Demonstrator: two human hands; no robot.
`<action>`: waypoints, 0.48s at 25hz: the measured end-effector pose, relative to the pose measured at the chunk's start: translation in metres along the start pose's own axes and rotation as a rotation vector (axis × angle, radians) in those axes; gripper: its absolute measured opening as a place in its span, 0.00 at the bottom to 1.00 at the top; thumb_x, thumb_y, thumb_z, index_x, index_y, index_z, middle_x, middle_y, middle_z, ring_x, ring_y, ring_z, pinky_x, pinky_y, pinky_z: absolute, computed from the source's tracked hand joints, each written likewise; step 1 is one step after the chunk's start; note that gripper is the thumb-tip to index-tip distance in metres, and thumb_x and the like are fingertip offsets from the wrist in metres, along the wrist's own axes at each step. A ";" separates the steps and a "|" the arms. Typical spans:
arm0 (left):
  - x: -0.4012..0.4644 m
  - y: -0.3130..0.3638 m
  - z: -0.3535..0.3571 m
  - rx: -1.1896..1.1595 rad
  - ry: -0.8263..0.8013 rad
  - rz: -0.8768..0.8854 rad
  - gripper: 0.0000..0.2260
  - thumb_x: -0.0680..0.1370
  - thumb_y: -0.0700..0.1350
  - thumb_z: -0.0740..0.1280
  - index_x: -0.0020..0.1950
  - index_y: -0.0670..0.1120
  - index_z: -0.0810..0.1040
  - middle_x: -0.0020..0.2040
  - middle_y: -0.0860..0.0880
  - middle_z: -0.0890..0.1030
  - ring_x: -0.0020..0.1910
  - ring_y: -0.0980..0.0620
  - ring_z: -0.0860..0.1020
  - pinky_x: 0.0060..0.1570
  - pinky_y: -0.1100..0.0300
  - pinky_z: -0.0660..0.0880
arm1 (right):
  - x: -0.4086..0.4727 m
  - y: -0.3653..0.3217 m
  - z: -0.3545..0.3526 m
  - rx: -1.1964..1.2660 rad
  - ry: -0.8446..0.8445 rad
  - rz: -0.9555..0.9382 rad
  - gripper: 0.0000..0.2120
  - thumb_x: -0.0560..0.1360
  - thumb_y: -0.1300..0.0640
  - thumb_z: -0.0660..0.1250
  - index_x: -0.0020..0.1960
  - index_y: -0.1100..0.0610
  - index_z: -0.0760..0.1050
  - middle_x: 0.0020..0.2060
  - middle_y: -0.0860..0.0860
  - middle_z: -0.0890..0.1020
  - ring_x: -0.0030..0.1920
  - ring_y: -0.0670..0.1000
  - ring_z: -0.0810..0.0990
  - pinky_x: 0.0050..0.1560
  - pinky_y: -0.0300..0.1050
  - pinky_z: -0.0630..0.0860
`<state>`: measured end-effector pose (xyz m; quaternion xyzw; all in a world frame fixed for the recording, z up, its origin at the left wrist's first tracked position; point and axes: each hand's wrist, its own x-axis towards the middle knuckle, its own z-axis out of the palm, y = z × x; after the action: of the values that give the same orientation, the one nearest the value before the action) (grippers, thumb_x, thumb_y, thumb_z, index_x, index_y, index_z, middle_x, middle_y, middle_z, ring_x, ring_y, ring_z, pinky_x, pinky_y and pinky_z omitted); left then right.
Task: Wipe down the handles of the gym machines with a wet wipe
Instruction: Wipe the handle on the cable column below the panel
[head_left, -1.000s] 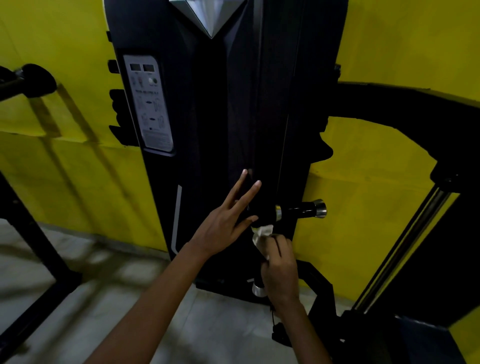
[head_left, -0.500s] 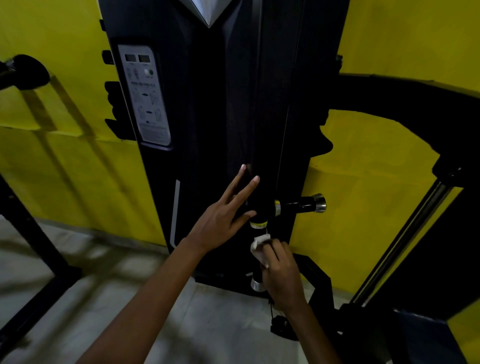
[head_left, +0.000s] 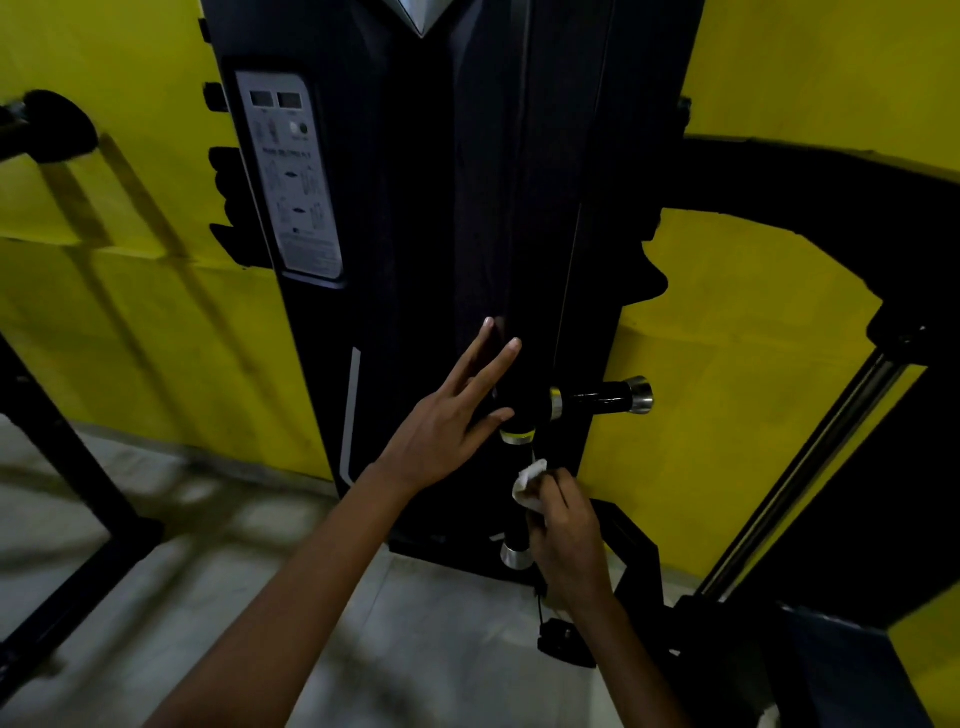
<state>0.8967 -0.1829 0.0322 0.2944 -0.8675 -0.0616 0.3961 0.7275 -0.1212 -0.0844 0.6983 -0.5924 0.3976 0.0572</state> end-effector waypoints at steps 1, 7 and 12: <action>0.000 0.000 0.000 0.000 0.000 0.001 0.32 0.79 0.52 0.62 0.77 0.60 0.45 0.79 0.53 0.43 0.65 0.61 0.69 0.49 0.59 0.80 | 0.001 -0.001 0.000 -0.004 -0.006 -0.022 0.19 0.65 0.69 0.72 0.55 0.62 0.74 0.48 0.55 0.78 0.48 0.53 0.76 0.48 0.39 0.72; -0.001 -0.004 0.002 0.014 -0.002 -0.008 0.32 0.79 0.52 0.62 0.76 0.60 0.45 0.79 0.54 0.43 0.59 0.51 0.77 0.46 0.57 0.81 | -0.007 0.000 -0.003 -0.023 -0.024 -0.057 0.22 0.63 0.69 0.74 0.56 0.62 0.75 0.47 0.54 0.79 0.48 0.52 0.77 0.48 0.39 0.75; -0.001 -0.003 0.002 0.005 -0.003 -0.015 0.33 0.79 0.51 0.62 0.76 0.60 0.44 0.79 0.53 0.43 0.59 0.53 0.77 0.45 0.59 0.81 | -0.013 0.000 -0.001 -0.044 -0.104 -0.176 0.20 0.68 0.65 0.70 0.59 0.62 0.73 0.51 0.55 0.78 0.51 0.53 0.76 0.50 0.44 0.76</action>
<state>0.8969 -0.1849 0.0288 0.3020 -0.8660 -0.0630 0.3936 0.7270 -0.1107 -0.0924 0.7659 -0.5396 0.3412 0.0763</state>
